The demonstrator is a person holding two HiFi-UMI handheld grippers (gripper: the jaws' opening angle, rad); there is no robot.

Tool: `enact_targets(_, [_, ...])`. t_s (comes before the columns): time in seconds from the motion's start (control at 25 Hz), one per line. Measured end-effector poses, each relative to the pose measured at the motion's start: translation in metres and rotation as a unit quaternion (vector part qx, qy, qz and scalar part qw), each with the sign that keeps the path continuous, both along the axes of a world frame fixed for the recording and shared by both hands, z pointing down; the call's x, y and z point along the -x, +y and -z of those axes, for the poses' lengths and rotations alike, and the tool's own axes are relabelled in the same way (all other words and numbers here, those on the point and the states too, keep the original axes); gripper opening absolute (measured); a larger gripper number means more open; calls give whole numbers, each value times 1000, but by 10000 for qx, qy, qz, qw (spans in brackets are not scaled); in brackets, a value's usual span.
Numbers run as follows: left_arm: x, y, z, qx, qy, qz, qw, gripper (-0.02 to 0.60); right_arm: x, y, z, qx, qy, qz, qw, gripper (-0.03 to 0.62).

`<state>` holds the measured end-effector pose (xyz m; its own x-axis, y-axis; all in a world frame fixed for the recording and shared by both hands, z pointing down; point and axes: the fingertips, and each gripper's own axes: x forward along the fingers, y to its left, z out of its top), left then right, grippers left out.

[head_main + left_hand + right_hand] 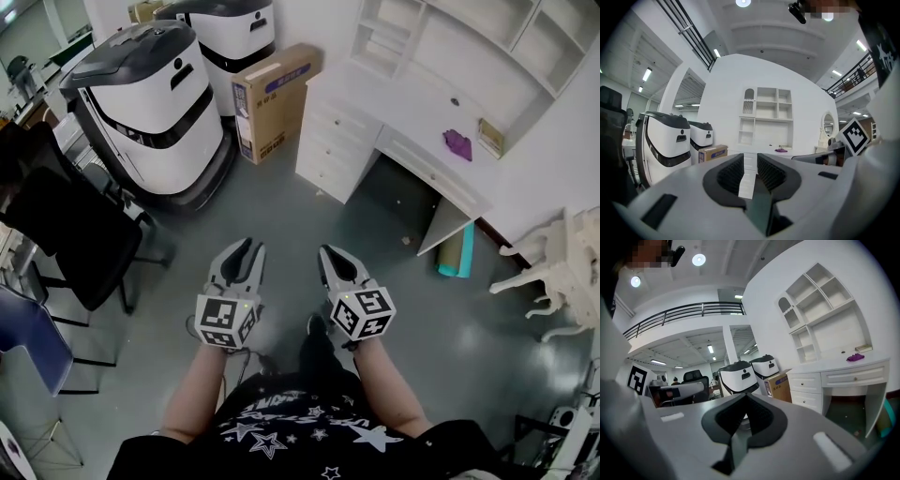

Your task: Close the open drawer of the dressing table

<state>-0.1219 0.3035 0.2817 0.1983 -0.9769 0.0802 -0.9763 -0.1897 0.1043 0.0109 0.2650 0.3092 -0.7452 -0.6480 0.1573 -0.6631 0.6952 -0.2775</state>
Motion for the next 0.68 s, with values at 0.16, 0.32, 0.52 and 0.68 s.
enact_targets(0.16, [0, 33, -1, -32, 19, -25, 10000, 94, 4, 32, 2, -59, 43, 63, 10000, 2])
enact_targets(0.32, [-3, 58, 5, -153, 16, -60, 9999, 83, 7, 57, 4, -105, 118, 59, 9999, 2])
enact_targets(0.52, [-7, 81, 2, -143, -35, -121, 9998, 31, 4, 82, 2, -73, 124, 29, 9999, 2])
enact_targets(0.68, [-4, 92, -1, -107, -83, -29, 9999, 20, 2, 93, 1, -75, 155, 63, 9998, 2])
